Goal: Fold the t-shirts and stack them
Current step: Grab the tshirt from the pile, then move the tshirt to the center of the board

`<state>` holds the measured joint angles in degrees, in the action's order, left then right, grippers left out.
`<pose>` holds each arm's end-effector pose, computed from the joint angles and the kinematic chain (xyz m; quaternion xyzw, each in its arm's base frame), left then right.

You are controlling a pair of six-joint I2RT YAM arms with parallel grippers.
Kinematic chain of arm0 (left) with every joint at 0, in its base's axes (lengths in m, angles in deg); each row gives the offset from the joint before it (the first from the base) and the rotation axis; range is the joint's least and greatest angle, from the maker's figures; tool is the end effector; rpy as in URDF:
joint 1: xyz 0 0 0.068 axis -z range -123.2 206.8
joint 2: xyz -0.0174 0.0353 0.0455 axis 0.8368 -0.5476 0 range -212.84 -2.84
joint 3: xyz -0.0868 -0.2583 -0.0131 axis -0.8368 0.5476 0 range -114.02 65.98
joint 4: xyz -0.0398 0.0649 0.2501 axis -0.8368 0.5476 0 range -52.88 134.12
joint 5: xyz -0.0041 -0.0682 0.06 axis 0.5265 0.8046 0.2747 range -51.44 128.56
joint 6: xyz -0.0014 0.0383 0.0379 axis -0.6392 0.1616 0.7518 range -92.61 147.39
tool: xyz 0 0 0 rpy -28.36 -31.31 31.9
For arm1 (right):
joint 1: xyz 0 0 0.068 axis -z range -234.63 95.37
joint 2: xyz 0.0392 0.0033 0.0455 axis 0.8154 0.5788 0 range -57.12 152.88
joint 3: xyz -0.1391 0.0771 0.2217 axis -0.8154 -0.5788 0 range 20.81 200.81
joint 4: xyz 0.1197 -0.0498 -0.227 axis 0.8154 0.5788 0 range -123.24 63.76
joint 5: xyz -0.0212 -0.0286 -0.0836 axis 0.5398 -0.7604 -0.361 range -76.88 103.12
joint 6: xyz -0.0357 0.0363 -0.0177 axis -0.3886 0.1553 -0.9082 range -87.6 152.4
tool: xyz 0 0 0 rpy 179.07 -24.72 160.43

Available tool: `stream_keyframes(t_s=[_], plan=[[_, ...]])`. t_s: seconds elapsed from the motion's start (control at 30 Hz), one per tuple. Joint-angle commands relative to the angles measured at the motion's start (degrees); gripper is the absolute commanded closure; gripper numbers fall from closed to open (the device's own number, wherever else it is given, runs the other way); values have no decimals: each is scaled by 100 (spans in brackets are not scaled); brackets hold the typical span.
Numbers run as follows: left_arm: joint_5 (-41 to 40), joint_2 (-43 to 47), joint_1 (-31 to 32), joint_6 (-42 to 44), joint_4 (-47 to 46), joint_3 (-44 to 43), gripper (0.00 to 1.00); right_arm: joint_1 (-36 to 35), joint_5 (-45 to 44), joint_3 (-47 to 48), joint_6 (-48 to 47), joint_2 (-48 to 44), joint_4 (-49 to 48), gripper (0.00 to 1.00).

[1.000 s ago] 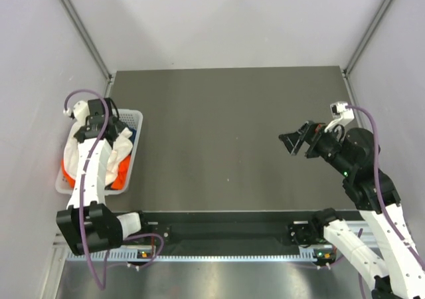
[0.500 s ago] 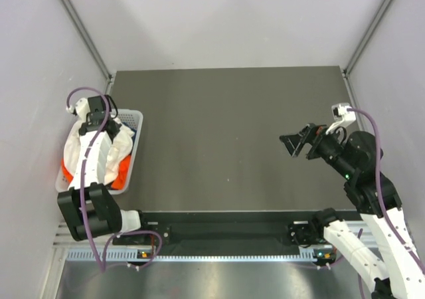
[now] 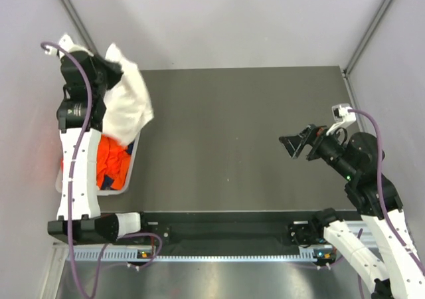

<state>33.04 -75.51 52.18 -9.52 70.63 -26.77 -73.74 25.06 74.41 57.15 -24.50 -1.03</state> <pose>0.2561 0.0241 0.4806 -0.3059 0.7225 -0.1358 0.6050 0.1030 0.0435 0.3783 -0.0281 0.7710 0.3103 0.5555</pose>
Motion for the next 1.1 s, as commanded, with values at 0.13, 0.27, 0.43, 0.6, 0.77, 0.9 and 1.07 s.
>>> stream_keyframes(t_s=[0.13, 0.27, 0.43, 0.6, 0.77, 0.9, 1.07], plan=[[2070, -230, 1894, -668, -1865, -1562, 100, -31, 212, 185, 47, -133, -303, 0], [2720, -91, 2246, -1011, -2470, -625, 100, -31, -182, 300, 30, -160, 31, 1], [3039, 497, 2685, -1451, -2982, 2353, 100, -22, -526, 265, 91, -81, 444, 1], [3171, 911, 3143, -1513, -3002, 4761, 69, -40, -711, -86, 196, 182, 453, 0], [1952, 1456, 3134, -969, -1807, 5101, 34, -31, -729, -262, 118, 850, 112, 14], [1264, 1168, 3125, -652, -1296, 4688, 32, -40, -668, -289, -49, 2077, -433, 34], [1202, 403, 3125, -642, -1111, 4687, 32, -496, -1480, -183, 134, 3425, -181, 53]])
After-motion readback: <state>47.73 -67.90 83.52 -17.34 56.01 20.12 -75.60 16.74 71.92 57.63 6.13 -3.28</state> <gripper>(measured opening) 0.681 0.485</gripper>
